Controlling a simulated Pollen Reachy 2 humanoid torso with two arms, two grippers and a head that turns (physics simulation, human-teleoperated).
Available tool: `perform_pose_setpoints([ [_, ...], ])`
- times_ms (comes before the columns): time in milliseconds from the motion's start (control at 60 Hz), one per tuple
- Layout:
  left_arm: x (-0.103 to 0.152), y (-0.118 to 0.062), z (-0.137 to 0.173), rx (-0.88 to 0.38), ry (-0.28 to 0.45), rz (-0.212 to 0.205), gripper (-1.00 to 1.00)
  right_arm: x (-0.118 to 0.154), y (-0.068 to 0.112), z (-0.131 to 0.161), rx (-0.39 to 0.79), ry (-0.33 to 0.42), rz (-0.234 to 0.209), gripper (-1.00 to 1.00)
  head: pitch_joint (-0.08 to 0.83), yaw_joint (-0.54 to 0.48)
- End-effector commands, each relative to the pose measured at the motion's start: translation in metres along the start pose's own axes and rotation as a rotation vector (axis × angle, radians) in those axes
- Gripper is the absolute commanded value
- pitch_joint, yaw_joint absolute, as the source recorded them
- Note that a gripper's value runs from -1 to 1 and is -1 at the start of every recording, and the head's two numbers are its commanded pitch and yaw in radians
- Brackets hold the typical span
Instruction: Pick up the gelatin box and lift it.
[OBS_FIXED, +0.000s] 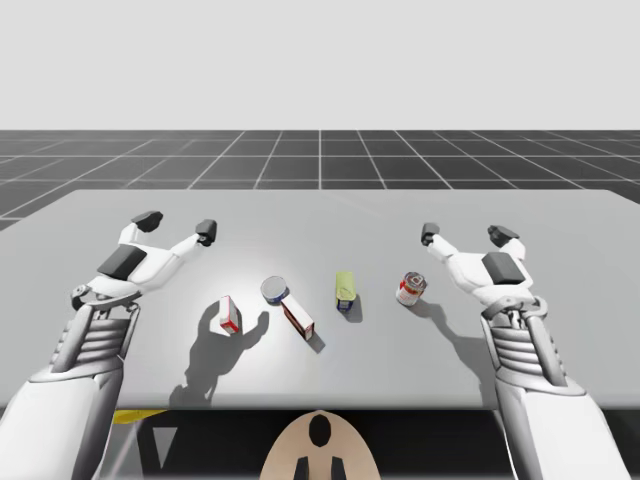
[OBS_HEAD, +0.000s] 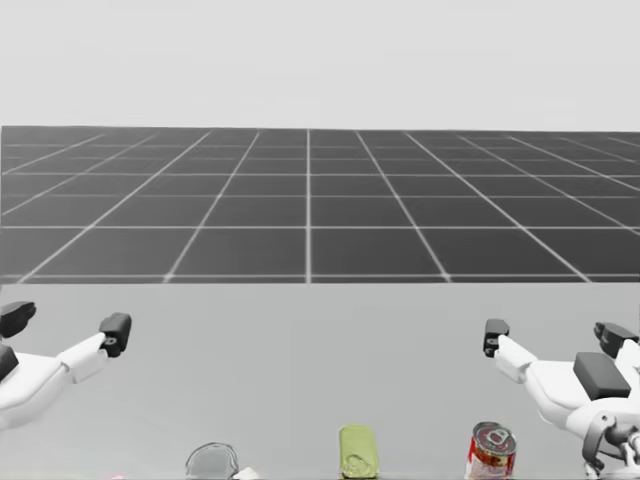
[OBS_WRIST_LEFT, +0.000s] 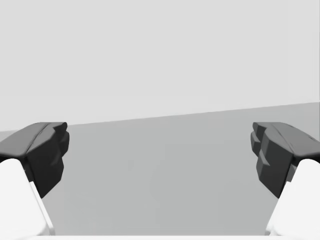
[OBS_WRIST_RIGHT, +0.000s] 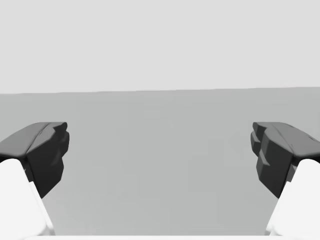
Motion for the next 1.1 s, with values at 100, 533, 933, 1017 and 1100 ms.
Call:
perform_pose_setpoints([
  [100, -0.002, -0.001, -0.001, -0.003, 0.009, 0.0, -1.0, 0.0, -0.001, -0.001, -0.013, -0.011, 0.008, -1.0, 0.336, -0.01],
  [533, -0.007, -0.003, -0.003, -0.017, 0.032, -0.007, -1.0, 0.001, -0.001, -0.001, -0.003, -0.002, 0.02, -1.0, 0.604, 0.18],
  [933, -0.007, -0.006, -0.004, -0.029, 0.035, -0.008, -1.0, 0.0, 0.001, -0.001, 0.006, 0.009, 0.023, -1.0, 0.694, 0.36],
  [1017, -0.006, -0.007, -0.003, -0.034, 0.031, -0.006, -1.0, -0.001, 0.001, -0.001, 0.008, 0.011, 0.023, -1.0, 0.701, 0.37],
  [1100, -0.003, -0.011, -0.001, -0.045, 0.028, -0.008, -1.0, -0.002, 0.001, -0.001, 0.009, 0.012, 0.026, -1.0, 0.706, 0.38],
])
